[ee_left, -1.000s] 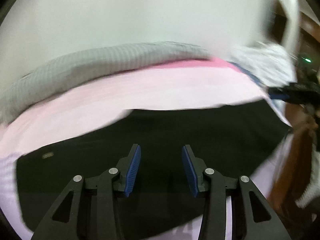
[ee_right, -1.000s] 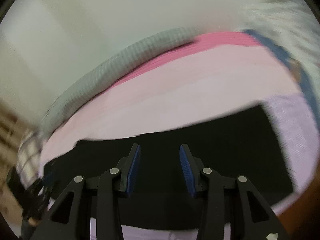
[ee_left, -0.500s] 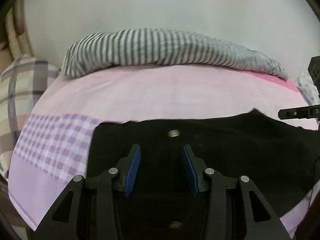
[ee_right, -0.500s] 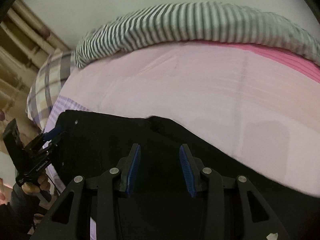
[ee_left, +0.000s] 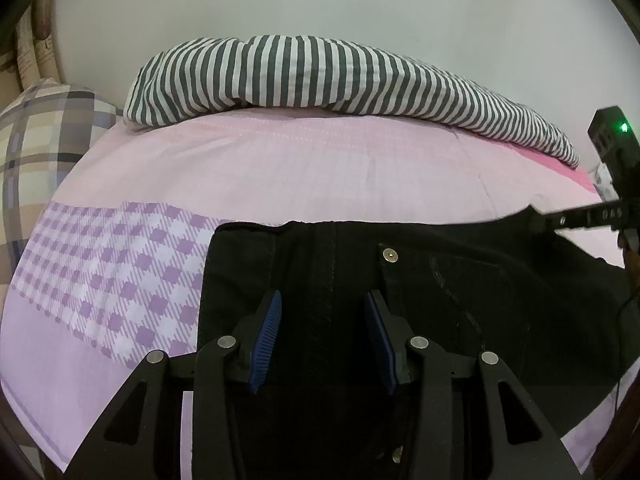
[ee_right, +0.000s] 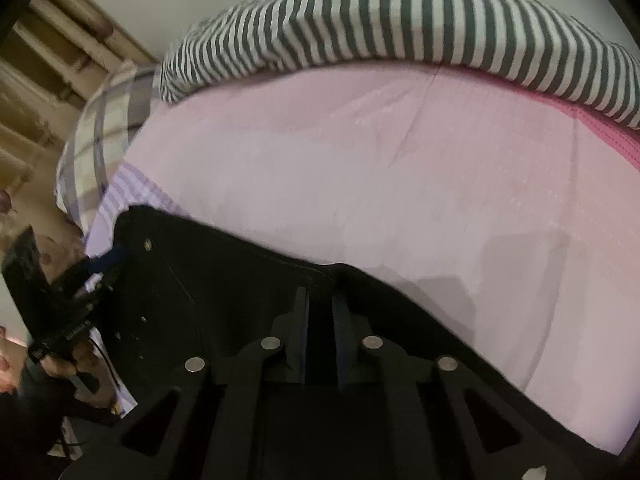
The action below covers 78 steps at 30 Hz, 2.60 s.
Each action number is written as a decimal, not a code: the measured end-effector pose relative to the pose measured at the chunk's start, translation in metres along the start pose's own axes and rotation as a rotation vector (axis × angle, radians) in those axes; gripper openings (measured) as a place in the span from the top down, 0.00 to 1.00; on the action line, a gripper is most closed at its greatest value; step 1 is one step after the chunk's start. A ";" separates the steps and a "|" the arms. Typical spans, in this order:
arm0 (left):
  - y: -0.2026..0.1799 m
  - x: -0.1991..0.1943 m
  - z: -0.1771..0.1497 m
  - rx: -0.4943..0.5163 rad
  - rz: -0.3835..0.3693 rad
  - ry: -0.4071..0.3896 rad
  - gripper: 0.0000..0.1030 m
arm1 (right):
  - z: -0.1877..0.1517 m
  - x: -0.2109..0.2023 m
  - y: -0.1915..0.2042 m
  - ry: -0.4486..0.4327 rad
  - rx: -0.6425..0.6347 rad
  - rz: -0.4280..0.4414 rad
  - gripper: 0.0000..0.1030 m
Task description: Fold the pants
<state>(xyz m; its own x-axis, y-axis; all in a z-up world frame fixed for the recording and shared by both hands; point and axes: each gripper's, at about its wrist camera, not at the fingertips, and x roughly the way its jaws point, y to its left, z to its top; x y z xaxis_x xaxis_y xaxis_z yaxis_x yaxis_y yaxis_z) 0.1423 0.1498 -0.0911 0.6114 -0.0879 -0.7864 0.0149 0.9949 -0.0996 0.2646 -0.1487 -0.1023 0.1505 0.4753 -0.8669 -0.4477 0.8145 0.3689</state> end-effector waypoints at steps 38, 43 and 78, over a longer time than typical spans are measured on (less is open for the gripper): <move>-0.065 -0.020 -0.021 0.185 -0.120 -0.028 0.57 | -0.095 -0.048 -0.037 -0.116 0.222 -0.273 0.79; -0.070 0.001 -0.027 0.186 -0.096 0.030 0.57 | -0.089 -0.037 -0.044 -0.130 0.238 -0.319 0.79; -0.231 -0.022 -0.038 0.363 -0.265 0.026 0.50 | -0.376 -0.246 -0.175 -0.490 0.944 -0.326 0.73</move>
<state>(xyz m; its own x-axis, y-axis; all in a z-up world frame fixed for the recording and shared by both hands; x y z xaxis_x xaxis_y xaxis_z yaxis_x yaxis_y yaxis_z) 0.0959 -0.0798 -0.0740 0.5286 -0.3390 -0.7782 0.4479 0.8902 -0.0835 -0.0251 -0.5333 -0.0800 0.5637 0.1026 -0.8196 0.4958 0.7516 0.4351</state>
